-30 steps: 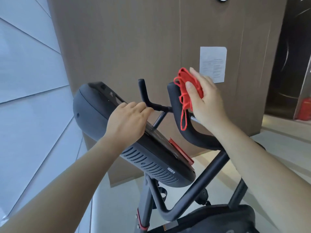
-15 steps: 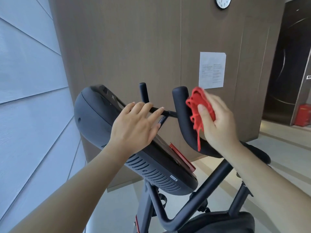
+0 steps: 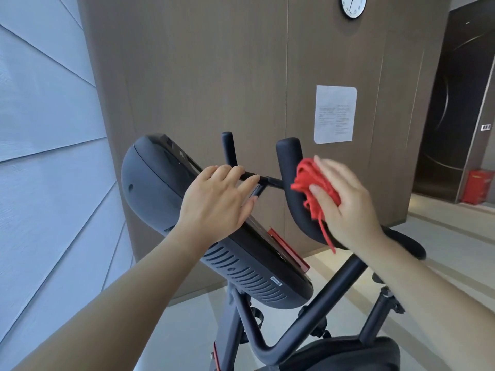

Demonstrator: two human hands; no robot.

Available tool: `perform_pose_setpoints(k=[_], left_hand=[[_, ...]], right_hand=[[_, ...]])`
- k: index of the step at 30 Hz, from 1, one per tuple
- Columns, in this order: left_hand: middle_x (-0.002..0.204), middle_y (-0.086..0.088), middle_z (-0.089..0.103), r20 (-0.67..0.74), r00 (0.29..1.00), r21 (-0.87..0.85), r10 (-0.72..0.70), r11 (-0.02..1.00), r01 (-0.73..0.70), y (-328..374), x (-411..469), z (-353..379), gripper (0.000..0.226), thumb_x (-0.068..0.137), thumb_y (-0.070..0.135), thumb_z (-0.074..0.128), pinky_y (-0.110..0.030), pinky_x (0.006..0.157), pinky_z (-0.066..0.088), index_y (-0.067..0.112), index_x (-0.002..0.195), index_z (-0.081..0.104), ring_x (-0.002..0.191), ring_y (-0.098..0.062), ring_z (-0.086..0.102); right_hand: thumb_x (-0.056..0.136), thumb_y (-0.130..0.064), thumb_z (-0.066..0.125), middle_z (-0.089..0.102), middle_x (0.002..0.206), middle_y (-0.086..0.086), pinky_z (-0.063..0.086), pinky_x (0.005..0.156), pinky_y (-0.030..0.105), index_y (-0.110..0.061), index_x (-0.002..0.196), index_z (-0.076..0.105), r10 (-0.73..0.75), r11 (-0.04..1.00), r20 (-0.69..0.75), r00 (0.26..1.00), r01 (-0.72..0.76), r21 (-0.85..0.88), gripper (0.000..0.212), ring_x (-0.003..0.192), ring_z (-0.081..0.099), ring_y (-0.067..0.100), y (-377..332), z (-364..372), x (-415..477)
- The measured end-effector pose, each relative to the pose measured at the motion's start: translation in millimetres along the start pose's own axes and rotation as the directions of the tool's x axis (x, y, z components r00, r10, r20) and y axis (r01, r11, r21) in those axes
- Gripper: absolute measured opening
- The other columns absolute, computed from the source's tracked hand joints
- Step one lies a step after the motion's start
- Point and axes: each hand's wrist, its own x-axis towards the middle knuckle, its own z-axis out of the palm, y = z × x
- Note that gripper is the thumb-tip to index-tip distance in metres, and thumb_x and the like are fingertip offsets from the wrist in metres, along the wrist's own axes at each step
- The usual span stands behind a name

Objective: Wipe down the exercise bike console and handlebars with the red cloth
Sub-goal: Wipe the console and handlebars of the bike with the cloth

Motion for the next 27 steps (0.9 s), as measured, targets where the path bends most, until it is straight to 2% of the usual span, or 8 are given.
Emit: perform_pose_setpoints(k=[2, 6, 8, 13, 15, 18, 23, 27], left_hand=[[0.110, -0.004, 0.064, 0.003, 1.000, -0.014, 0.005, 1.000, -0.005, -0.7, -0.4, 0.3, 0.047, 0.095, 0.042, 0.025, -0.038, 0.079, 0.047, 0.020, 0.120, 0.057, 0.093, -0.025, 0.061], [0.109, -0.003, 0.063, -0.033, 0.999, -0.032, -0.003, 0.999, 0.002, -1.5, -1.5, 4.3, 0.043, 0.095, 0.041, 0.030, -0.037, 0.077, 0.046, 0.021, 0.104, 0.066, 0.093, -0.024, 0.059], [0.109, -0.005, 0.063, -0.061, 0.998, -0.050, -0.004, 0.999, 0.001, -1.8, -1.1, 5.7, 0.042, 0.094, 0.040, 0.033, -0.038, 0.074, 0.046, 0.020, 0.099, 0.069, 0.093, -0.025, 0.060], [0.108, -0.007, 0.064, -0.062, 0.998, -0.058, 0.019, 0.998, -0.023, -1.1, -1.1, 2.6, 0.046, 0.095, 0.039, 0.029, -0.038, 0.071, 0.047, 0.018, 0.097, 0.070, 0.093, -0.027, 0.061], [0.108, -0.006, 0.064, -0.039, 0.999, -0.059, 0.017, 0.998, -0.019, 0.1, -0.9, 2.3, 0.048, 0.095, 0.040, 0.027, -0.039, 0.071, 0.046, 0.018, 0.098, 0.070, 0.092, -0.026, 0.060], [0.109, -0.006, 0.064, -0.026, 1.000, -0.051, -0.009, 0.999, 0.008, 0.7, -0.4, 1.4, 0.050, 0.095, 0.040, 0.025, -0.038, 0.073, 0.045, 0.018, 0.098, 0.070, 0.092, -0.026, 0.060], [0.108, -0.007, 0.065, -0.034, 0.999, -0.046, -0.034, 0.998, 0.032, 0.9, -1.0, 1.5, 0.046, 0.094, 0.039, 0.031, -0.037, 0.070, 0.044, 0.017, 0.091, 0.071, 0.086, -0.027, 0.060], [0.108, -0.007, 0.064, -0.010, 1.000, -0.040, -0.009, 0.999, 0.009, 0.7, -2.7, -0.4, 0.049, 0.095, 0.039, 0.028, -0.038, 0.069, 0.044, 0.016, 0.093, 0.071, 0.084, -0.027, 0.060]], right_hand=[[0.094, -0.027, 0.048, 0.045, 0.130, -0.007, 0.034, 0.103, 0.020, -0.015, 0.139, 0.040, -0.027, 1.000, -0.098, 0.995, 0.027, 0.003, 0.046, 0.121, 0.045, 0.010, -7.1, -1.6, 31.0], [0.095, -0.028, 0.045, 0.044, 0.138, 0.007, 0.033, 0.104, 0.025, -0.013, 0.143, 0.032, 0.043, 0.999, -0.040, 0.998, -0.042, 0.020, 0.052, 0.123, 0.043, 0.015, -14.4, 29.0, 34.5], [0.095, -0.028, 0.044, 0.047, 0.134, 0.011, 0.035, 0.098, 0.017, -0.009, 0.142, 0.034, 0.047, 0.999, -0.012, 0.999, -0.047, 0.013, 0.051, 0.115, 0.047, 0.012, -6.2, 33.1, 0.5], [0.089, -0.022, 0.058, 0.056, 0.126, 0.010, 0.041, 0.100, 0.048, -0.005, 0.128, 0.052, -0.020, 0.948, 0.246, 0.969, 0.097, -0.303, 0.043, 0.117, 0.048, 0.026, 29.8, -10.8, -59.8], [0.090, -0.020, 0.056, 0.055, 0.126, 0.005, 0.038, 0.102, 0.037, -0.011, 0.132, 0.050, 0.076, 0.967, 0.184, 0.980, -0.027, -0.253, 0.043, 0.118, 0.046, 0.022, 28.1, -23.7, -45.3], [0.094, -0.027, 0.048, 0.050, 0.131, 0.000, 0.032, 0.103, 0.026, -0.016, 0.136, 0.045, 0.087, 0.988, -0.082, 0.993, -0.096, -0.119, 0.043, 0.121, 0.043, 0.016, 10.3, -18.6, -5.8], [0.095, -0.028, 0.046, 0.040, 0.142, 0.010, 0.030, 0.107, 0.031, -0.009, 0.142, 0.032, 0.030, 0.990, -0.024, 0.999, -0.033, -0.138, 0.053, 0.127, 0.039, 0.021, -5.9, 36.1, -25.1], [0.088, -0.021, 0.058, 0.049, 0.134, 0.016, 0.039, 0.103, 0.047, -0.006, 0.136, 0.041, -0.133, 0.913, 0.111, 0.985, 0.165, -0.372, 0.054, 0.124, 0.043, 0.032, 28.8, 17.0, -69.2]])
